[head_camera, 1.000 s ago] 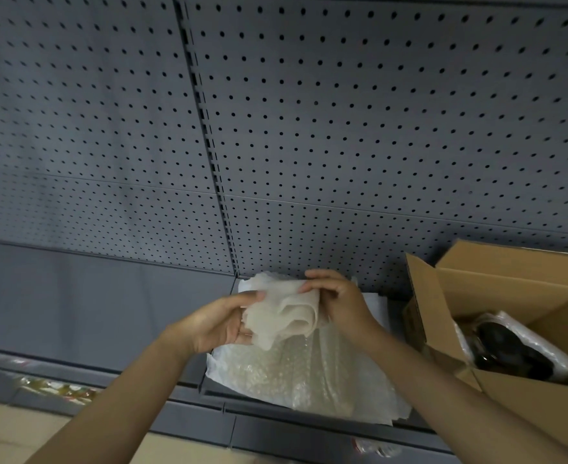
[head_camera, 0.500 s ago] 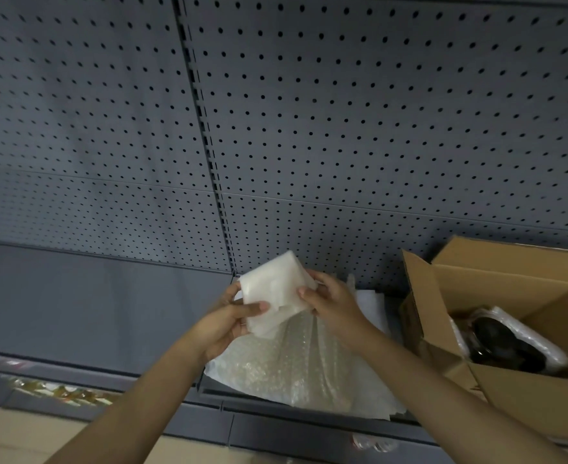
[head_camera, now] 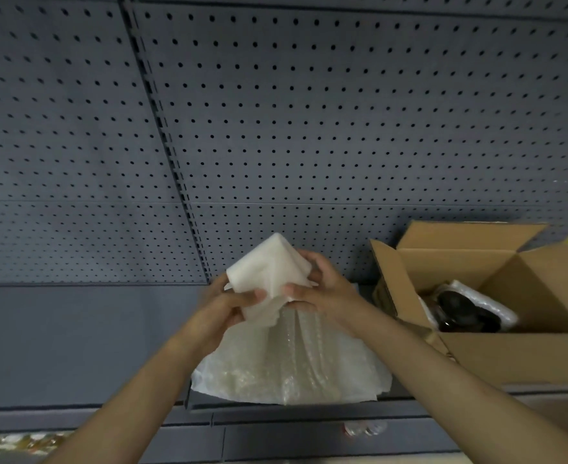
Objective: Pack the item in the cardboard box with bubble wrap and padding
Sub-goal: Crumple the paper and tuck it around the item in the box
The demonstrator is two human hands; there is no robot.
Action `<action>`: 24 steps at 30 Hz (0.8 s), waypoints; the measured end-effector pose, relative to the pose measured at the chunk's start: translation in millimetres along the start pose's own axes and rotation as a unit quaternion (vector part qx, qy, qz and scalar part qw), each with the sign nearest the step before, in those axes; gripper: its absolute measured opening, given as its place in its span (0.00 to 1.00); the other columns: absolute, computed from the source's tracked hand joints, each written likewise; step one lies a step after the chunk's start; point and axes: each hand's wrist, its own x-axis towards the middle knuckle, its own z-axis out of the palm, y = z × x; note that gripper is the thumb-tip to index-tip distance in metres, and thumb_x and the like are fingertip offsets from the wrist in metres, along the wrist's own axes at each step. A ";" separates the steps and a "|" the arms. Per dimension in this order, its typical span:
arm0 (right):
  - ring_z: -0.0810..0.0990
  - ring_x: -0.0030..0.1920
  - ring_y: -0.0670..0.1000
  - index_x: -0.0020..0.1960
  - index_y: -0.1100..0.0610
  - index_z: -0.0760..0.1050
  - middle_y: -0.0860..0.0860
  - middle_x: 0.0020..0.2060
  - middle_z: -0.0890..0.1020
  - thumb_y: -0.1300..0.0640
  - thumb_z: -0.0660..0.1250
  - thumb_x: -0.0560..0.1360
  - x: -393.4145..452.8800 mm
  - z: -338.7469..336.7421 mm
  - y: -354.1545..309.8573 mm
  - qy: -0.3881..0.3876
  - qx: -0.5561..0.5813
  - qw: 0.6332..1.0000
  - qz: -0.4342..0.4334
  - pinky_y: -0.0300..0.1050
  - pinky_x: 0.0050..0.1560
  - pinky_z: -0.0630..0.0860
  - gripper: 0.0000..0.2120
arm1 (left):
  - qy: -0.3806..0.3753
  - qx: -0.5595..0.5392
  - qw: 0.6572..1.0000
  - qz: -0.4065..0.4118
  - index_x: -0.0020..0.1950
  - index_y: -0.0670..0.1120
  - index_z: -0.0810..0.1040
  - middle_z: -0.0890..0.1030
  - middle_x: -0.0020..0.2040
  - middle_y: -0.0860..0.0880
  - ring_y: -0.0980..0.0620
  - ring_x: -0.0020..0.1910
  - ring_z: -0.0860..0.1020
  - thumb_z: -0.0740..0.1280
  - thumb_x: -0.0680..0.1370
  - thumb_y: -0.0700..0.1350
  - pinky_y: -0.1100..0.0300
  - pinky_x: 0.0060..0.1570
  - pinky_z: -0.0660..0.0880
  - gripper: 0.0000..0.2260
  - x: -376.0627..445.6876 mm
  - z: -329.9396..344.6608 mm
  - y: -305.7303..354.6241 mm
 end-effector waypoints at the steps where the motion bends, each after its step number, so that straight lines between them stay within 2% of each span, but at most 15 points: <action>1: 0.80 0.58 0.54 0.64 0.49 0.69 0.54 0.60 0.77 0.61 0.75 0.69 -2.7 -1.5 -2.3 0.015 -0.018 1.000 -0.012 0.57 0.54 0.80 0.27 | 0.003 0.015 1.000 0.005 0.66 0.47 0.74 0.81 0.60 0.44 0.43 0.58 0.81 0.78 0.64 0.41 0.43 0.55 0.79 0.31 -0.7 4.3 0.9; 3: 0.80 0.57 0.54 0.62 0.48 0.69 0.56 0.59 0.77 0.62 0.72 0.72 -8.1 -6.2 -6.3 0.043 -0.049 0.997 -0.039 0.54 0.53 0.81 0.22 | -0.009 0.061 0.998 0.015 0.65 0.49 0.74 0.82 0.58 0.47 0.46 0.56 0.82 0.80 0.62 0.44 0.46 0.52 0.81 0.33 -1.7 13.9 3.9; 7: 0.80 0.54 0.52 0.61 0.52 0.68 0.54 0.56 0.78 0.66 0.68 0.75 -25.3 -21.6 -23.9 0.077 -0.070 0.989 -0.106 0.50 0.50 0.81 0.19 | -0.069 0.125 0.988 0.054 0.57 0.56 0.77 0.85 0.50 0.55 0.55 0.50 0.83 0.77 0.68 0.39 0.62 0.40 0.81 0.21 -2.4 40.9 21.7; 10: 0.80 0.50 0.48 0.58 0.51 0.70 0.50 0.51 0.79 0.67 0.67 0.75 -40.2 -44.3 -41.3 0.109 -0.088 0.980 -0.141 0.43 0.45 0.82 0.17 | -0.129 0.158 0.976 0.074 0.62 0.53 0.76 0.84 0.54 0.53 0.56 0.52 0.83 0.75 0.69 0.39 0.60 0.46 0.81 0.23 3.1 63.6 37.1; 13: 0.83 0.47 0.44 0.54 0.47 0.71 0.48 0.48 0.80 0.69 0.66 0.74 -56.7 -76.9 -53.4 0.149 -0.072 0.975 -0.152 0.44 0.44 0.82 0.18 | -0.168 0.184 0.966 0.071 0.66 0.49 0.73 0.83 0.57 0.48 0.52 0.56 0.82 0.76 0.70 0.37 0.59 0.53 0.80 0.27 14.9 92.0 41.0; 17: 0.83 0.43 0.40 0.57 0.50 0.70 0.49 0.48 0.79 0.70 0.65 0.75 -89.9 -135.8 -63.2 0.228 -0.069 0.959 -0.155 0.37 0.40 0.81 0.18 | -0.191 0.204 0.958 0.066 0.61 0.48 0.75 0.83 0.55 0.50 0.53 0.54 0.82 0.72 0.72 0.36 0.64 0.50 0.79 0.19 32.5 136.5 35.4; 20: 0.83 0.46 0.47 0.61 0.53 0.69 0.53 0.51 0.79 0.69 0.66 0.74 -112.3 -189.3 -58.5 0.283 -0.097 0.942 -0.149 0.41 0.41 0.82 0.19 | -0.216 0.219 0.949 0.067 0.58 0.50 0.76 0.83 0.54 0.51 0.54 0.50 0.83 0.72 0.73 0.36 0.66 0.47 0.79 0.17 47.0 171.4 27.3; 22: 0.81 0.49 0.52 0.57 0.49 0.71 0.52 0.50 0.79 0.68 0.67 0.74 -123.6 -220.1 -54.5 0.300 -0.112 0.936 -0.149 0.46 0.44 0.83 0.18 | -0.221 0.243 0.942 0.073 0.56 0.50 0.76 0.83 0.53 0.50 0.53 0.50 0.82 0.72 0.72 0.35 0.63 0.49 0.79 0.16 56.5 196.6 20.6; 24: 0.80 0.52 0.56 0.53 0.46 0.72 0.50 0.49 0.78 0.68 0.67 0.74 -130.1 -251.3 -49.4 0.300 -0.138 0.932 -0.150 0.53 0.50 0.81 0.19 | -0.223 0.274 0.931 0.086 0.54 0.52 0.76 0.83 0.52 0.51 0.57 0.48 0.82 0.72 0.73 0.35 0.63 0.48 0.78 0.16 65.1 222.9 13.7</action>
